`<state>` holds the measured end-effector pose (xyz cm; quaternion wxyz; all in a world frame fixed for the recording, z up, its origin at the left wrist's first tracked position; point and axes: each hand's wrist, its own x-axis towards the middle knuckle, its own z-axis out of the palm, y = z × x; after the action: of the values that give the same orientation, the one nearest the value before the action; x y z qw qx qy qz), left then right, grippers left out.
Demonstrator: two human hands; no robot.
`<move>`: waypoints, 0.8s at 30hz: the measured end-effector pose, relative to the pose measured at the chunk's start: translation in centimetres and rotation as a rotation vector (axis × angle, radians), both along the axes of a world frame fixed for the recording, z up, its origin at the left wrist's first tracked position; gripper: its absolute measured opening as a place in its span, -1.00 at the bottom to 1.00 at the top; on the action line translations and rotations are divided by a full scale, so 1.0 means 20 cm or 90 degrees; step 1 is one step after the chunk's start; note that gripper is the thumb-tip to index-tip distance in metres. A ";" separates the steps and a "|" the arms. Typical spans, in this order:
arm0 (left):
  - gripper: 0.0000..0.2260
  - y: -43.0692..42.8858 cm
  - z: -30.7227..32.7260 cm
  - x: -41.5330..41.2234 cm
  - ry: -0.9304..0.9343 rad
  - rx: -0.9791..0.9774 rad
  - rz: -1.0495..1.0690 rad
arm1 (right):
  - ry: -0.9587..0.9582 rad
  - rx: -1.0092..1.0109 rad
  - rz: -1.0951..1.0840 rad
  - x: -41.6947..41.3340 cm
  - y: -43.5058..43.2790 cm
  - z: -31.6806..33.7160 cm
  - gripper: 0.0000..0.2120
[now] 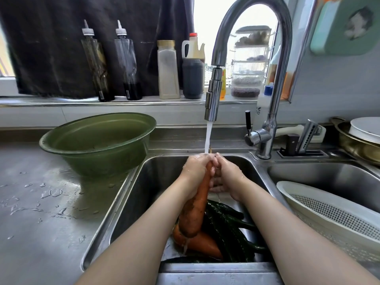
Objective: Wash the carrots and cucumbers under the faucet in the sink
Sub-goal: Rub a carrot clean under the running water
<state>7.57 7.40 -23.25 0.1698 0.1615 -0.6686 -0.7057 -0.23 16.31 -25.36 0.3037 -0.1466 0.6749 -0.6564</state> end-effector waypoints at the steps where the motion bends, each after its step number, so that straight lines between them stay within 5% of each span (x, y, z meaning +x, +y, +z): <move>1: -0.75 0.01 0.01 0.01 -0.005 0.006 -0.003 | 0.005 -0.020 -0.007 0.01 0.00 0.01 -0.53; 8: -0.38 -0.01 -0.01 0.02 -0.080 0.107 0.064 | 0.000 -0.016 0.012 0.03 -0.02 0.01 -0.52; 12: -0.50 -0.03 0.02 0.01 -0.067 0.284 0.042 | -0.080 0.025 0.112 0.04 -0.02 -0.02 -0.45; 17: -0.66 -0.06 0.03 -0.01 -0.048 0.333 0.049 | -0.079 -0.068 0.175 0.05 -0.01 -0.01 -0.41; 24: -0.72 -0.13 -0.01 -0.03 -0.005 0.146 0.055 | -0.012 -0.001 0.180 0.03 0.01 -0.03 -0.26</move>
<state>6.94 4.79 -23.45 0.1780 0.2112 -0.5762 -0.7692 0.32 16.58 -26.01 0.3998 -0.2341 0.6441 -0.6087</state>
